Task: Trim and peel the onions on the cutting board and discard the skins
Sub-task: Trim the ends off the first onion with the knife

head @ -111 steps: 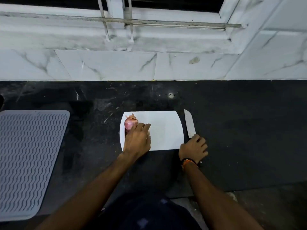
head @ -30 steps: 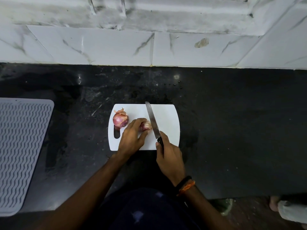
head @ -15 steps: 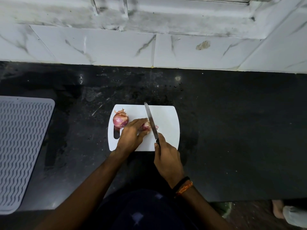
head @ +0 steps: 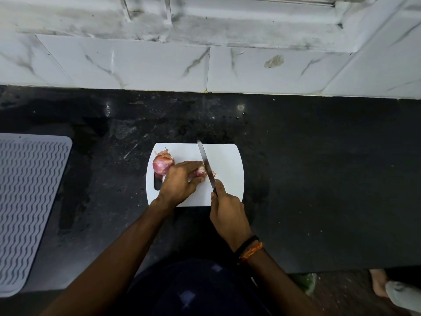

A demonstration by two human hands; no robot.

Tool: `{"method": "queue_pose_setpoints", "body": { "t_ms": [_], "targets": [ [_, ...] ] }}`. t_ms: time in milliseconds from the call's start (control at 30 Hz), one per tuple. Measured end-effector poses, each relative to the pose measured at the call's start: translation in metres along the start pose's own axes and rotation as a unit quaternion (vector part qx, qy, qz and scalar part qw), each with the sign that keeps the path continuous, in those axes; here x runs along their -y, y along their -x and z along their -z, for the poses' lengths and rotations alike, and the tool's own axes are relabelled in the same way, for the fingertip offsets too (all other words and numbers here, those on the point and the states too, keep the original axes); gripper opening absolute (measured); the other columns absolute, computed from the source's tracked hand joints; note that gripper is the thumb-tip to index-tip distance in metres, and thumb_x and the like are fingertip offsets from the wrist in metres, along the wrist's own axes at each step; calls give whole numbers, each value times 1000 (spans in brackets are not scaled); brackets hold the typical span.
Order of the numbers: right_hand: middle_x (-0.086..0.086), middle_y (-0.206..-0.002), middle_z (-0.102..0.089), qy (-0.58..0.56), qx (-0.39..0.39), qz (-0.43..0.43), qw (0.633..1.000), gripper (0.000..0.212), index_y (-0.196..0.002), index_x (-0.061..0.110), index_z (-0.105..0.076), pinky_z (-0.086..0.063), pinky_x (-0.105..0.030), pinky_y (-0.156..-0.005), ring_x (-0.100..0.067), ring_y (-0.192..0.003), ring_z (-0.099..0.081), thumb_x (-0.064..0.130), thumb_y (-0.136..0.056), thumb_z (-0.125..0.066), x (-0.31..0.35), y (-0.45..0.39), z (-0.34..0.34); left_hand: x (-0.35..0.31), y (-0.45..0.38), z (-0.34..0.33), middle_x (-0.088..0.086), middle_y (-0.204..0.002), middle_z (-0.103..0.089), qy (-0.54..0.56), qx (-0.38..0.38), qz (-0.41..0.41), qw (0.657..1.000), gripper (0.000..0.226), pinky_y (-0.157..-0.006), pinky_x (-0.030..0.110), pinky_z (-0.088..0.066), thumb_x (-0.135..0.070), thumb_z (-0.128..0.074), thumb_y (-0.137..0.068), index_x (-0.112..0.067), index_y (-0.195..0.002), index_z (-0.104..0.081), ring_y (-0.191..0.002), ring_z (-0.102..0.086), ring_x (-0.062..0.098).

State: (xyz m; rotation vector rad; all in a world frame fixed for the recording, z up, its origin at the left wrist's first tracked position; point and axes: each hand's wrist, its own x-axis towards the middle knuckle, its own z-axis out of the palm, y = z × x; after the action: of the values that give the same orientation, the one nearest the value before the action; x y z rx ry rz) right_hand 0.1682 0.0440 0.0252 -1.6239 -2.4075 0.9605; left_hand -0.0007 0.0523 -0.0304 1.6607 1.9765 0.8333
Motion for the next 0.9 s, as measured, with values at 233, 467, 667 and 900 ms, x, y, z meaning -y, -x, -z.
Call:
{"method": "queue_pose_setpoints", "body": {
  "t_ms": [233, 467, 667, 900],
  "targets": [
    [-6, -113, -66, -1, 11, 2, 1000, 46, -149, 17, -32, -52, -30, -89, -19, -92, -65, 28, -105, -39, 1, 6, 7, 5, -3, 8, 5, -109, -74, 25, 25, -13, 999, 34, -83, 36, -57, -27, -76, -84, -12, -115, -72, -91, -67, 20],
    [-7, -112, -66, 1, 7, -5, 1000, 46, -149, 17, -31, -53, -33, -91, -21, -93, -64, 27, -105, -38, -1, 0, 8, 4, -9, 10, 3, -103, -75, 28, 38, -23, 999, 35, -80, 34, -55, -30, -75, -83, -14, -114, -73, -88, -67, 21],
    [-9, -107, -67, -18, 4, -3, 1000, 42, -145, 14, -36, -54, -37, -87, -23, -90, -65, 25, -105, -39, -3, 7, 8, 3, -12, 12, 3, -103, -75, 44, 32, -26, 998, 33, -80, 31, -55, -25, -78, -82, -14, -113, -73, -87, -68, 18],
    [-7, -111, -65, -18, 10, -7, 1000, 41, -145, 14, -37, -54, -32, -88, -20, -92, -64, 25, -105, -39, -1, 7, 10, 4, -14, 12, 2, -104, -75, 42, 48, -19, 998, 33, -81, 32, -57, -29, -77, -83, -14, -113, -74, -87, -69, 17]
  ]
}}
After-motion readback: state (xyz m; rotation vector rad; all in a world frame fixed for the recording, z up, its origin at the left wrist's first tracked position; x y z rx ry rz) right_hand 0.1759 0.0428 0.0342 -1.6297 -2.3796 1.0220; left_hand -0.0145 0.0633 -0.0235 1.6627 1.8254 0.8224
